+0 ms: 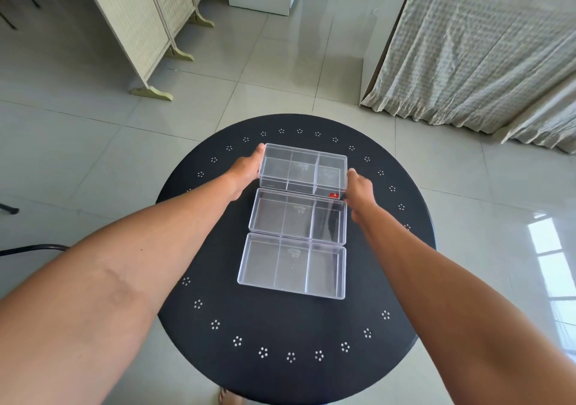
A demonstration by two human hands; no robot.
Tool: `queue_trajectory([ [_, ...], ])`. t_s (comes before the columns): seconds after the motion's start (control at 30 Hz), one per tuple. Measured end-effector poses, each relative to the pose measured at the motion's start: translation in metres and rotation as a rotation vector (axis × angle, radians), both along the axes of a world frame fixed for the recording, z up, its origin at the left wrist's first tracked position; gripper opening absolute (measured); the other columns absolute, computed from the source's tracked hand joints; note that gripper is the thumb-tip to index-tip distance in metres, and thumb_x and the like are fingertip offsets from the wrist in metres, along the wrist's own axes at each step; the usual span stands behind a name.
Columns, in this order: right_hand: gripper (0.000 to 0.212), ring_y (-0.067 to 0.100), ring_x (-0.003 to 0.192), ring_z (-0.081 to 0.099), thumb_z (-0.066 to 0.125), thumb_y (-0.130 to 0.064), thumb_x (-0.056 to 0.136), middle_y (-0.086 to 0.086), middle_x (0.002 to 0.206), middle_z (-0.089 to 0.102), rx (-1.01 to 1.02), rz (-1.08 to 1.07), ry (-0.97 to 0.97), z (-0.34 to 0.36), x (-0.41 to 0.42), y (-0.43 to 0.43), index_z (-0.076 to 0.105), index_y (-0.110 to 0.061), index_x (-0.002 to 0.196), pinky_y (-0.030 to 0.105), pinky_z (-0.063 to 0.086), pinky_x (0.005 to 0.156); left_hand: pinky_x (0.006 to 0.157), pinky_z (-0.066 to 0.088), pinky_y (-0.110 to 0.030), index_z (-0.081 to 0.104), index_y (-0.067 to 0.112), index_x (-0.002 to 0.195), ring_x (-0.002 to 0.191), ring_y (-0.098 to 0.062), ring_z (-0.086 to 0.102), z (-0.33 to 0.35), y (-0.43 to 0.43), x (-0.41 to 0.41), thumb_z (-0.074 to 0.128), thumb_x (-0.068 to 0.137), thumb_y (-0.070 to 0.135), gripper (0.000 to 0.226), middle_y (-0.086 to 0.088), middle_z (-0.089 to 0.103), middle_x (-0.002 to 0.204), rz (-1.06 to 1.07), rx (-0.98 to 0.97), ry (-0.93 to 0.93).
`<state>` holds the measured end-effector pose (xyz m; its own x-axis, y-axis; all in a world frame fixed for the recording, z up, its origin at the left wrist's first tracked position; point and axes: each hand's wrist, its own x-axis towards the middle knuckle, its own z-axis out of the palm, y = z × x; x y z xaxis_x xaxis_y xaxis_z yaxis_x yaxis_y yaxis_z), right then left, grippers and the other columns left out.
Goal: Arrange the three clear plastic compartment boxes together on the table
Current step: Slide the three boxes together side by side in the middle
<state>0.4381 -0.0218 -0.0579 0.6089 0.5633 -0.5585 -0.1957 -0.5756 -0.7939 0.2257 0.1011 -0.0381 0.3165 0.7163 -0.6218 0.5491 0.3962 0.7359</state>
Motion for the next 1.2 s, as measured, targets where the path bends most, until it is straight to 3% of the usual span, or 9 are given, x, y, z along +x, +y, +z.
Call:
queue_trajectory([
  [0.17, 0.035, 0.016, 0.063, 0.031, 0.036, -0.025, 0.100, -0.001, 0.069, 0.036, -0.028, 0.025, -0.037, 0.000, -0.008, 0.000, 0.038, -0.016, 0.067, 0.032, 0.030, 0.060, 0.122, 0.017, -0.050, 0.030, 0.014, 0.154, 0.147, -0.028, 0.033, -0.004, -0.006, -0.009, 0.022, 0.090, 0.074, 0.088, -0.011, 0.035, 0.159, 0.006, -0.021, 0.015],
  [0.4, 0.035, 0.017, 0.066, 0.041, 0.034, -0.030, 0.099, 0.001, 0.072, 0.048, -0.045, 0.032, -0.009, 0.000, -0.008, 0.001, 0.048, -0.014, 0.071, 0.030, 0.035, 0.061, 0.123, 0.016, -0.050, 0.020, 0.022, 0.157, 0.148, -0.026, 0.030, -0.005, -0.010, -0.007, 0.020, 0.089, 0.075, 0.086, -0.005, 0.025, 0.164, -0.001, -0.052, -0.014],
  [0.57, 0.036, 0.018, 0.063, 0.029, 0.032, -0.032, 0.098, 0.000, 0.067, 0.034, -0.077, 0.001, -0.024, -0.003, -0.002, -0.001, 0.032, -0.018, 0.066, 0.031, 0.027, 0.060, 0.123, 0.015, -0.050, 0.021, 0.023, 0.157, 0.147, -0.024, 0.033, -0.006, -0.010, -0.004, 0.021, 0.087, 0.078, 0.088, -0.004, 0.027, 0.164, -0.015, -0.057, -0.010],
  [0.67, 0.038, 0.018, 0.062, 0.030, 0.032, -0.035, 0.099, -0.001, 0.066, 0.036, -0.075, -0.007, -0.027, -0.003, -0.001, -0.004, 0.033, -0.018, 0.065, 0.030, 0.028, 0.058, 0.123, 0.017, -0.050, 0.024, 0.020, 0.156, 0.147, -0.025, 0.032, -0.008, -0.010, -0.004, 0.022, 0.086, 0.079, 0.092, -0.007, 0.032, 0.161, -0.020, -0.056, 0.009],
  [0.87, 0.029, 0.022, 0.081, 0.041, 0.032, -0.039, 0.098, 0.006, 0.088, 0.044, -0.067, -0.008, 0.001, -0.004, -0.002, -0.010, 0.046, -0.018, 0.085, 0.035, 0.039, 0.076, 0.122, 0.018, -0.051, 0.024, 0.019, 0.156, 0.145, -0.025, 0.036, -0.008, -0.018, -0.004, 0.023, 0.088, 0.076, 0.089, -0.006, 0.031, 0.162, -0.021, -0.046, 0.001],
  [1.03, 0.026, 0.017, 0.068, 0.032, 0.032, -0.039, 0.098, 0.004, 0.087, 0.041, -0.065, -0.006, -0.001, -0.004, -0.003, -0.015, 0.049, -0.020, 0.091, 0.030, 0.028, 0.062, 0.123, 0.017, -0.050, 0.023, 0.021, 0.157, 0.147, -0.025, 0.033, -0.009, -0.020, -0.007, 0.024, 0.090, 0.074, 0.085, -0.005, 0.028, 0.163, -0.030, -0.039, -0.011],
  [1.2, 0.024, 0.020, 0.075, 0.033, 0.034, -0.040, 0.097, 0.003, 0.092, 0.040, -0.068, -0.018, 0.016, -0.003, -0.004, -0.017, 0.048, -0.020, 0.094, 0.031, 0.030, 0.063, 0.123, 0.015, -0.050, 0.020, 0.024, 0.157, 0.150, -0.024, 0.028, -0.008, -0.023, -0.007, 0.023, 0.091, 0.074, 0.083, -0.003, 0.022, 0.165, -0.050, -0.040, -0.024],
])
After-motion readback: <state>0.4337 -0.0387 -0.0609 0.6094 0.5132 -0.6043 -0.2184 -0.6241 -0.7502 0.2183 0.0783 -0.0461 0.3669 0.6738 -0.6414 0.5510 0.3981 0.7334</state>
